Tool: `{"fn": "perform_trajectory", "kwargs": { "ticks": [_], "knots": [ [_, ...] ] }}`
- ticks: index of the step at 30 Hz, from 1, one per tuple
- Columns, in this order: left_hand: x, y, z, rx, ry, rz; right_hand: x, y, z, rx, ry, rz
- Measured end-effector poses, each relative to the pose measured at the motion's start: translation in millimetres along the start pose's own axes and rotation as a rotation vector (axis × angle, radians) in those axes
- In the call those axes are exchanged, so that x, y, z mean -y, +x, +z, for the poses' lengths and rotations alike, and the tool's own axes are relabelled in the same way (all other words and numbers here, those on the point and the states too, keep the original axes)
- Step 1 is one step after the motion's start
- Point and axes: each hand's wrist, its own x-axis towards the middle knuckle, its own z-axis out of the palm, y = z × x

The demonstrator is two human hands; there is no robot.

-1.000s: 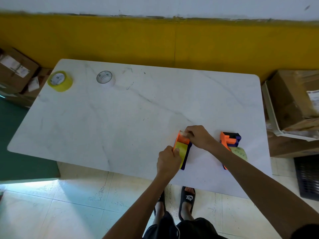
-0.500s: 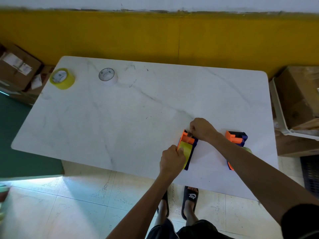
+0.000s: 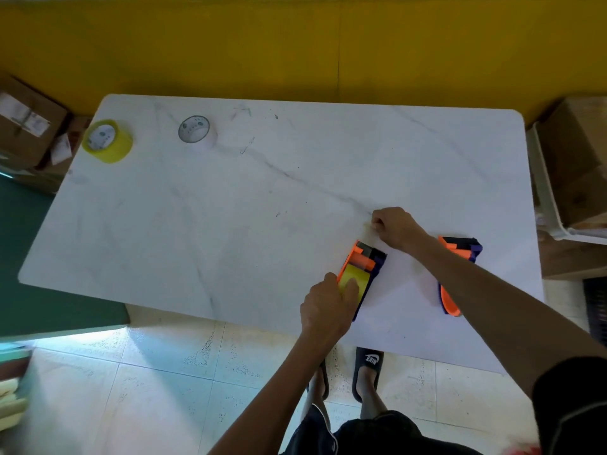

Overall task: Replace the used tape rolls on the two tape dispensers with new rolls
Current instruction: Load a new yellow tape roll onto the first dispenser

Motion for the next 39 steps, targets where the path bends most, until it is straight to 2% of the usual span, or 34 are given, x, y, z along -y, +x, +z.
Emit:
{"fn": "perform_trajectory", "kwargs": {
  "ticks": [4,11,15,18,23,24,26,29,34,37,39],
  "knots": [
    [-4.9,-1.4,-2.3,0.023,0.095,-0.039,-10.7,8.9,-6.5,-0.065,-0.047,-0.031],
    [-0.8,-3.5,-7.0,0.049,0.269,0.004,-37.9,21.3,-29.9,-0.177,-0.072,0.003],
    [2.9,-4.1,-5.9,0.055,0.246,0.000,-38.2,26.9,-36.5,-0.164,-0.081,-0.004],
    [5.7,-7.0,-7.7,0.062,0.136,0.038,-37.6,27.6,-34.6,-0.158,-0.023,0.039],
    [19.3,-16.3,-20.4,0.000,-0.005,0.129,-33.9,14.2,-41.6,-0.045,0.094,-0.010],
    [17.2,-17.6,-25.5,-0.022,-0.030,0.144,-30.1,11.0,-45.5,-0.035,0.156,0.005],
    [9.2,-21.5,-37.2,-0.071,-0.091,0.182,-16.4,0.7,-55.6,0.039,0.448,0.061],
    [-12.1,-27.7,-60.3,-0.144,-0.152,0.263,2.4,-20.3,-67.0,0.180,0.859,0.001],
    [-54.5,-42.4,-104.5,-0.280,-0.235,0.336,46.2,-57.5,-89.3,0.127,1.299,-0.071],
    [-76.7,-51.7,-121.9,-0.357,-0.244,0.362,73.4,-74.1,-89.2,0.073,1.532,-0.042],
    [-88.9,-54.5,-128.1,-0.385,-0.245,0.365,86.4,-84.5,-84.9,0.102,1.697,-0.029]
  ]
}}
